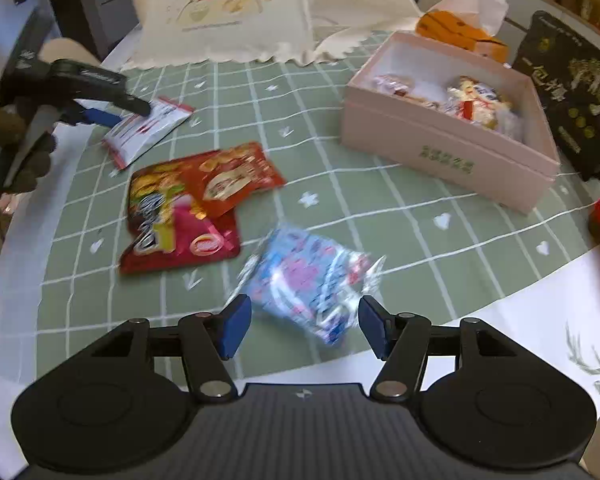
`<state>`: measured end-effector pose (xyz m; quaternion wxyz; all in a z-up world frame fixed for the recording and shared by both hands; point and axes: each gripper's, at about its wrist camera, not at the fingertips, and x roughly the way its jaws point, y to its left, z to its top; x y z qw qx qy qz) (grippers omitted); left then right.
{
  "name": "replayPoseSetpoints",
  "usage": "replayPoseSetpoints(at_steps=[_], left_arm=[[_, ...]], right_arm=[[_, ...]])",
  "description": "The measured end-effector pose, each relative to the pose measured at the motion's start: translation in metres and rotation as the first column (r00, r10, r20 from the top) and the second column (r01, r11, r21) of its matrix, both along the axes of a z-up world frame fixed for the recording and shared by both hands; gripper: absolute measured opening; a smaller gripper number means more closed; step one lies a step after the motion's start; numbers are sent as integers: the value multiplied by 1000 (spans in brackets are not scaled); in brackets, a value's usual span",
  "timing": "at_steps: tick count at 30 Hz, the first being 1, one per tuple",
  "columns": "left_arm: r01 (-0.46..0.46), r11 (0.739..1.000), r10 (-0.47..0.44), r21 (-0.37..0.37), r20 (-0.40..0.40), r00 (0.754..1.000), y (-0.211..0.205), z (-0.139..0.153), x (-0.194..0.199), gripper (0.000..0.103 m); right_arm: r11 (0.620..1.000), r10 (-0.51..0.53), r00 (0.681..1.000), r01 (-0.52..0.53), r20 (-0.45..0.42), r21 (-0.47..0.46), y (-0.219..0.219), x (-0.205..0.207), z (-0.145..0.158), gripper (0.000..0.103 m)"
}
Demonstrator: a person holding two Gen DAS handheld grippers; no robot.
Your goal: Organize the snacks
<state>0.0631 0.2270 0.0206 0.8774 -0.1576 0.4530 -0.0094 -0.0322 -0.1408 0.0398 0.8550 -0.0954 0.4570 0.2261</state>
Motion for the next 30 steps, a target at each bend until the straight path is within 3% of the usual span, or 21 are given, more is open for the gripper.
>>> replayPoseSetpoints(at_steps=[2, 5, 8, 12, 18, 24, 27, 30], left_arm=[[79, 997, -79, 26, -10, 997, -16, 0, -1, 72], [186, 969, -187, 162, -14, 982, -43, -1, -2, 82], [188, 963, -186, 196, -29, 982, -52, -6, -3, 84], [217, 933, -215, 286, -38, 976, -67, -9, -2, 84], [173, 972, -173, 160, -16, 985, -58, 0, -26, 83], [-5, 1000, 5, 0, 17, 1000, -65, 23, -105, 83], [-82, 997, 81, -8, -8, 997, -80, 28, -137, 83], [-117, 993, 117, -2, -10, 993, -95, 31, -162, 83]], right_arm=[[1000, 24, 1000, -24, -1, -7, 3, -6, 0, 60], [999, 45, 999, -46, -14, -22, 8, -11, -4, 60], [998, 48, 999, -48, -20, -34, 10, -13, -7, 60], [997, 67, 998, -68, -15, -35, 10, -17, -4, 60], [996, 84, 996, -84, 18, -24, 9, -9, 8, 60], [991, 126, 992, -127, 28, 31, 26, 27, 21, 60], [989, 109, 994, -108, -9, 102, 38, 50, 21, 60], [984, 47, 992, -27, -115, 175, 50, 77, 10, 60]])
